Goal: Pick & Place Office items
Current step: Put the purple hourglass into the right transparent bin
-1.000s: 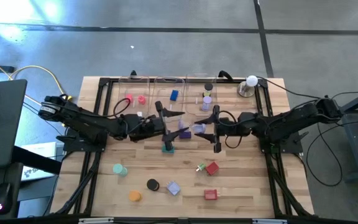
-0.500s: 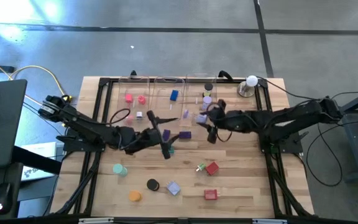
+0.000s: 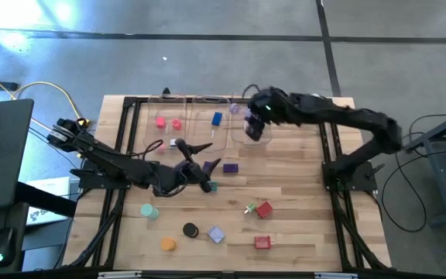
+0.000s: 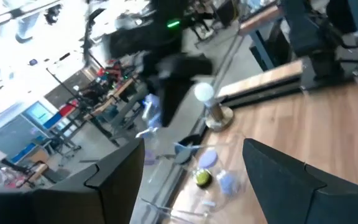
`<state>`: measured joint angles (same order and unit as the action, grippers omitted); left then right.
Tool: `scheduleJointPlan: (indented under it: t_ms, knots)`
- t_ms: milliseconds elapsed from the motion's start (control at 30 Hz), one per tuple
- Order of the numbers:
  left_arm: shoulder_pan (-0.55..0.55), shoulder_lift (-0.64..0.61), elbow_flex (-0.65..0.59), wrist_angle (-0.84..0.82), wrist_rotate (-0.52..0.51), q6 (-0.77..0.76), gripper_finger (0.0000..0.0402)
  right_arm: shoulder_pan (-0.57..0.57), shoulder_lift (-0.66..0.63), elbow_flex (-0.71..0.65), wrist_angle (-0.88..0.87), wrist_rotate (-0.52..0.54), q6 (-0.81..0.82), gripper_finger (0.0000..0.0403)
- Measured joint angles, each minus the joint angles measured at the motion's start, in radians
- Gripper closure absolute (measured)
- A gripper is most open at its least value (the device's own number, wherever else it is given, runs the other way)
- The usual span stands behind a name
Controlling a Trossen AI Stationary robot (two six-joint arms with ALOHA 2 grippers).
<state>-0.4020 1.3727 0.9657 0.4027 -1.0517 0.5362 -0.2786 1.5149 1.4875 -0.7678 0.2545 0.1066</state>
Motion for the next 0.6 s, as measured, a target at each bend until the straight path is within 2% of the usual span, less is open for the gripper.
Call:
scheduleJointPlan:
  t_ms: [167,300,467,600]
  knots:
    - [0.0,-0.026,0.0,-0.15,0.039,-0.125,0.0137,-0.107,0.216,0.184,-0.182,-0.058,-0.004,0.0222]
    - [0.008,-0.064,0.0,-0.318,0.164,-0.28,0.0137,-0.173,0.358,0.275,-0.252,-0.12,-0.005,0.0222]
    - [0.023,-0.103,0.0,-0.472,0.31,-0.441,0.0137,-0.221,0.485,0.31,-0.276,-0.126,-0.026,0.0222]
    - [0.027,-0.109,-0.001,-0.518,0.347,-0.49,0.0137,-0.239,0.543,0.312,-0.282,-0.129,-0.032,0.0216]
